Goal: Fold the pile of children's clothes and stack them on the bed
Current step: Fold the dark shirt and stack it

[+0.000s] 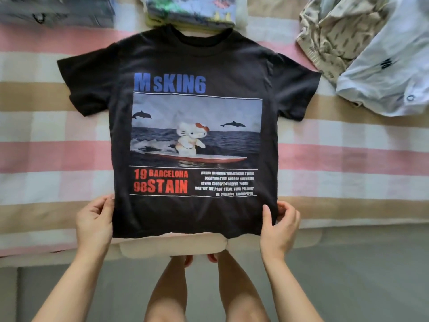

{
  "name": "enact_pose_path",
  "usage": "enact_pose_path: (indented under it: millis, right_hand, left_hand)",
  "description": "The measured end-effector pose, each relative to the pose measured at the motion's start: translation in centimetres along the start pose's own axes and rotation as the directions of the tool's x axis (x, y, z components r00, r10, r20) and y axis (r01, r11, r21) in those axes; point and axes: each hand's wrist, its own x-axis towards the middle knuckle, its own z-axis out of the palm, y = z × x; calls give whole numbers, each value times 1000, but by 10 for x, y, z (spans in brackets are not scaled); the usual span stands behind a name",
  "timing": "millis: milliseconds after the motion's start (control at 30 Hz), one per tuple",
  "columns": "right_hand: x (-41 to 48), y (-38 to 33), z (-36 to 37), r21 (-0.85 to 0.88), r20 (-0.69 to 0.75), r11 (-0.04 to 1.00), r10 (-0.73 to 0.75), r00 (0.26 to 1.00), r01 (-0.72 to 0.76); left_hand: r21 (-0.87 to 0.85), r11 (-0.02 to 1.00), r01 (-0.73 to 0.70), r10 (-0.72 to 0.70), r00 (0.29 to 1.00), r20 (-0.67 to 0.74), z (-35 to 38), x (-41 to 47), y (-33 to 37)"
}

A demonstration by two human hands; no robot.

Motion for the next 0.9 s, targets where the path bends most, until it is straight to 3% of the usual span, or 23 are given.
enact_pose_path:
  millis: [233,433,633,767,900]
  right_hand:
    - [9,-1,-4,-88,12,995,-40,999,41]
    - [22,8,-19,-13,-31,996,-87,996,87]
    - [37,11,-21,-120,19,993,9,1000,-6]
    - [39,1,-26,-115,26,992,-44,999,46]
    - [54,-26,-28,-20,53,989,-148,988,149]
  left_hand:
    - [147,987,-59,53,998,45,16,-13,8]
    - [285,958,-32,82,983,-165,9,-16,3]
    - [412,911,22,56,983,-176,12,-12,-2]
    - [411,907,-94,170,973,-153,14,-17,8]
    - [378,823,-423,445,895,32,41,-24,55]
